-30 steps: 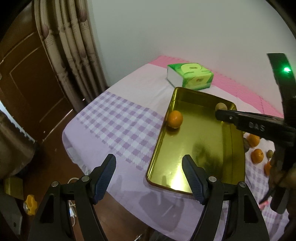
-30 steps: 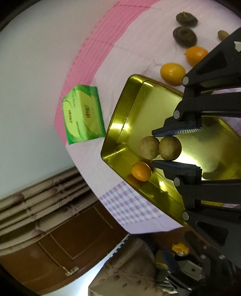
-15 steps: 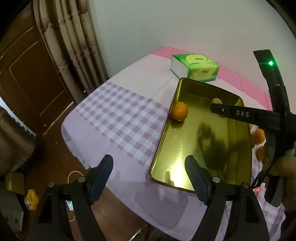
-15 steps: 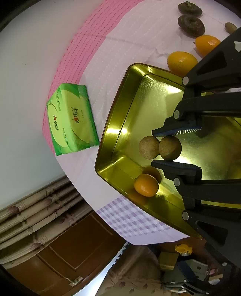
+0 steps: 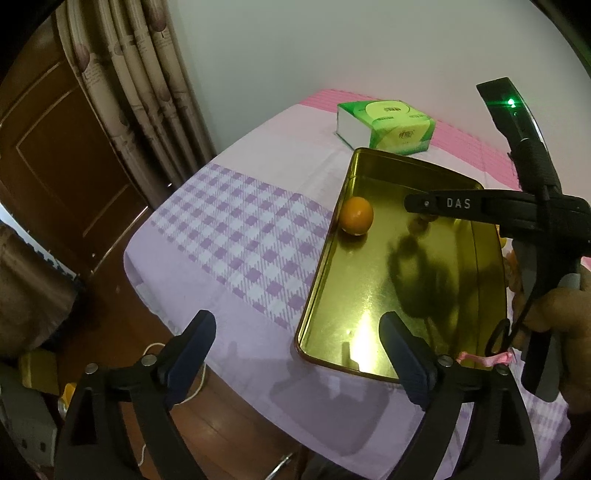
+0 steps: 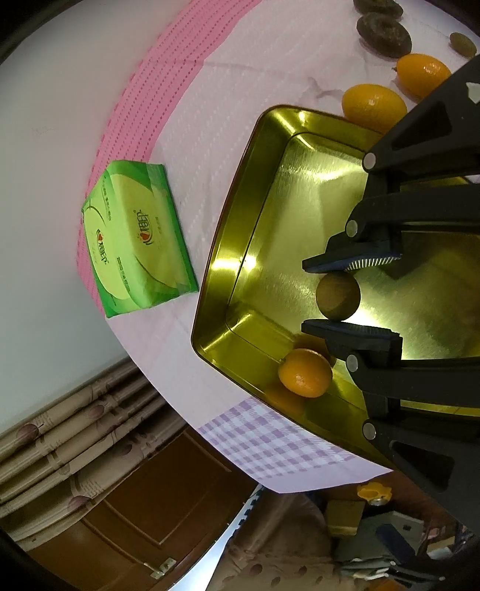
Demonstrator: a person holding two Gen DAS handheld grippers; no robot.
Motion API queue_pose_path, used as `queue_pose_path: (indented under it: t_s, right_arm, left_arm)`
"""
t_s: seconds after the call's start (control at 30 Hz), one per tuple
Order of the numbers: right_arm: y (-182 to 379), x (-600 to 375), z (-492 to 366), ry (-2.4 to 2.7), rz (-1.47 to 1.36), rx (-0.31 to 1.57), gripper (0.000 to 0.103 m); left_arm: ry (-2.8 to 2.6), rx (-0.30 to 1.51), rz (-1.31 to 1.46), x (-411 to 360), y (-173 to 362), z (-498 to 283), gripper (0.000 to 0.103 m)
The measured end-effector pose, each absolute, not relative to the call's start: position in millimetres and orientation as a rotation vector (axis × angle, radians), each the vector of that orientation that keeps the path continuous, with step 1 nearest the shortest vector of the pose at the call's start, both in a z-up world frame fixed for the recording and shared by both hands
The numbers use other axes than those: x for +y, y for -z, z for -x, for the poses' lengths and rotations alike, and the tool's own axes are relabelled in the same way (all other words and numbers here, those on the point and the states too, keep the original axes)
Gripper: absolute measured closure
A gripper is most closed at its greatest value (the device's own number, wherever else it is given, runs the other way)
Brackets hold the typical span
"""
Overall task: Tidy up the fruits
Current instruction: 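Carry the green fruits into the tin tray and open the right gripper, then grasp a dark brown round fruit with the right gripper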
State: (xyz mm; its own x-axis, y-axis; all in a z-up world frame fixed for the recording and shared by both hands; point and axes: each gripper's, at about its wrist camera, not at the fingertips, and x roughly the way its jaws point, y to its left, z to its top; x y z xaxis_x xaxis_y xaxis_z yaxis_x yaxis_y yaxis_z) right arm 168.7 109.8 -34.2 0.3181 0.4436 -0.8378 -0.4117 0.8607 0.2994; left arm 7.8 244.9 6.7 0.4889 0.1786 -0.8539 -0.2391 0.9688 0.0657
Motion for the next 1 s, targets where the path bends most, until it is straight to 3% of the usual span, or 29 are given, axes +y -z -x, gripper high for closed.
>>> queue_pose_path:
  t_s: [0.7, 1.0]
  right_arm:
    - [11, 102, -160, -0.631, -0.132, 1.035, 0.076]
    - [-15, 54, -125, -0.619, -0.125, 0.955, 0.068]
  left_arm:
    - [-0.248, 1.023, 0.073, 243, -7, -8, 0.007]
    - [-0.233, 1.018, 0.038, 235, -8, -8, 0.007]
